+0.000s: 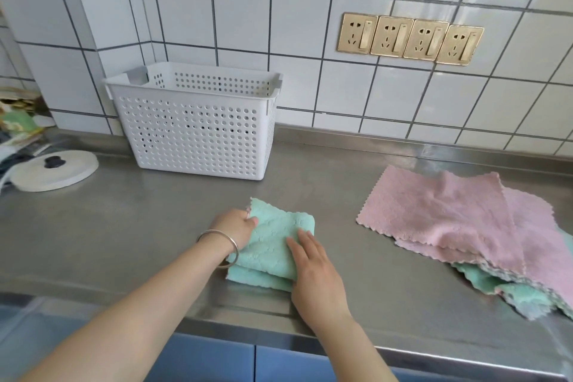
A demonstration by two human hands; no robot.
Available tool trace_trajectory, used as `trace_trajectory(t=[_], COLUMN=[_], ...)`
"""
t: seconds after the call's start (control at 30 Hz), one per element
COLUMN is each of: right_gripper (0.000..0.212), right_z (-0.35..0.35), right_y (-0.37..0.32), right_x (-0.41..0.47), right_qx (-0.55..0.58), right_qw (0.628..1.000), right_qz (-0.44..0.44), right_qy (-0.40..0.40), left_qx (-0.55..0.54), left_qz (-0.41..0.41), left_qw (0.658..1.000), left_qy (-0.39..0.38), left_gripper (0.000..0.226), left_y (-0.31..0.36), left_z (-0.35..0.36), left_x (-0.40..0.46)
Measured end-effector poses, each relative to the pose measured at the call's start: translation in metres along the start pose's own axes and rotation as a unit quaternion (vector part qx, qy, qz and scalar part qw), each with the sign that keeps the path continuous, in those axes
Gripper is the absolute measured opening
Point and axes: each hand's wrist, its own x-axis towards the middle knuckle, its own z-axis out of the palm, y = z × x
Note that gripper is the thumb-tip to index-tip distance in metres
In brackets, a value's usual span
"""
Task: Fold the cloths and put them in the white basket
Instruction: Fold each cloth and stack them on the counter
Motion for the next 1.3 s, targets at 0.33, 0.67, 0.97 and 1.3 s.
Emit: trace_trajectory(t=[0.33,0.67,0.97,1.3], right_gripper=[0.060,0.069,0.058,0.033], right_z=[-0.016,-0.023,0.016,0.089], right_y=[-0.001,0.001,-0.081,-0.184], right_x=[-0.004,-0.017,0.046,0.123], right_qx=[0.005,0.003,0.032,0.021], right_qw=[0.992,0.982,0.989,0.974], right_qz=[0.007,0.018,-0.063,-0.158], right_qy=[-0.127,-0.188,-0.131,-0.162], left_qx=[0.077,0.173,0.030,0.051], left_qz=[0.012,-0.007,-0.039,-0.125], left_qw=[0.992,0.982,0.984,0.972], left_qy=[0.096,0.070,0.170,0.193], left_gripper=[0.043,0.049,0.029,0.035], left_y=[-0.023,-0.023,-0.080,-0.177], left_z=[0.011,0.018,-0.058,-0.161], left_x=[-0.004,-0.012,0.021,0.078])
